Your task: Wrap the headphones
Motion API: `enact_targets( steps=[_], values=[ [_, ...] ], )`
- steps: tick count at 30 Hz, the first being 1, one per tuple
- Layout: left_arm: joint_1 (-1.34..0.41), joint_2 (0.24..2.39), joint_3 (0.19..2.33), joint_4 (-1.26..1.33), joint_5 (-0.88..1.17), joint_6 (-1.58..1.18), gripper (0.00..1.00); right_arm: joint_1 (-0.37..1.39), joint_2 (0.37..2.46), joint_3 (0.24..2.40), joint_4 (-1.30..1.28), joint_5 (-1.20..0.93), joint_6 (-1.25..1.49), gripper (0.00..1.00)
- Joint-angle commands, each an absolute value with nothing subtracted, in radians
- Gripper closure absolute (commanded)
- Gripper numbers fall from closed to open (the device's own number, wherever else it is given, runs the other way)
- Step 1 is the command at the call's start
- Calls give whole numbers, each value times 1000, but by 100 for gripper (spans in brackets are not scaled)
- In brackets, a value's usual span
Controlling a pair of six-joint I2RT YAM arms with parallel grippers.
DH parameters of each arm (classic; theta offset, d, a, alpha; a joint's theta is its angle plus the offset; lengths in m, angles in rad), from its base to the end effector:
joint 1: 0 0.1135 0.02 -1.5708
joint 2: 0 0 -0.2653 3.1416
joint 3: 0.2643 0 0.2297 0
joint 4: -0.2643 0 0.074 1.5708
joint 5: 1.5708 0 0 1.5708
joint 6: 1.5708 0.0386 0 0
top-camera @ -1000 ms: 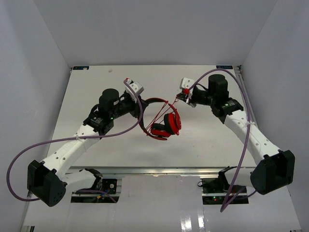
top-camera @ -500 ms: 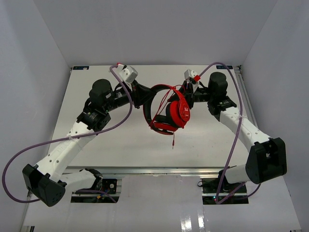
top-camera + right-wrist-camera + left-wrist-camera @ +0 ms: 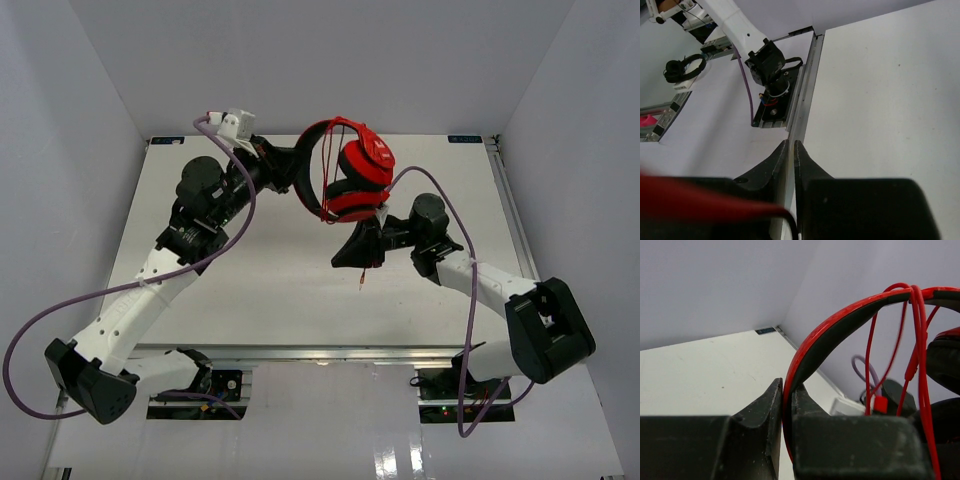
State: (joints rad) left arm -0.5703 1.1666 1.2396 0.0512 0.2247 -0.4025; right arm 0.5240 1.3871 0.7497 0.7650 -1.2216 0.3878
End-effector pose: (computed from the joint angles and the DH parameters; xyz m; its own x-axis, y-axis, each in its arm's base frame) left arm 0.2001 -0.1385 0.4473 -0.1831 -0.3362 -0.9238 0.6963 0.6190 -0.3633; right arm 0.2173 0.1675 0.3017 -0.2679 -0.0054 -0.9634 -0.9472 -0.1815 0.2644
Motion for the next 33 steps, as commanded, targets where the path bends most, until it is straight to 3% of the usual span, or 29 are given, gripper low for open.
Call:
enact_targets(
  steps=[1, 3, 5, 8, 16, 20, 23, 28, 33],
  values=[
    [-569, 1110, 1206, 166, -227, -605, 100, 529, 1301, 732, 756, -1153, 387, 89],
    [-569, 1122, 1196, 161, -366, -634, 100, 537, 1285, 765, 635, -1100, 268, 92],
    [-569, 1176, 1203, 120, -471, -651, 100, 561, 1265, 844, 269, -1000, 61, 92],
    [-571, 1285, 1255, 41, -552, -652, 100, 611, 1256, 934, -2, -783, -154, 92],
    [-599, 1551, 1362, -78, -651, -373, 100, 769, 1285, 1121, -409, -238, -535, 92],
    [-609, 1633, 1358, -143, -569, -227, 100, 858, 1255, 1106, -399, 164, -716, 92],
    [-612, 1628, 1317, -192, -362, -122, 100, 863, 1230, 1059, -305, 354, -908, 92],
    [-612, 1560, 1218, -210, 68, 23, 100, 856, 1227, 960, -86, 441, -1125, 92],
    [-612, 1515, 1115, -229, 322, 123, 100, 850, 1245, 858, 139, 420, -1185, 92]
  ],
)
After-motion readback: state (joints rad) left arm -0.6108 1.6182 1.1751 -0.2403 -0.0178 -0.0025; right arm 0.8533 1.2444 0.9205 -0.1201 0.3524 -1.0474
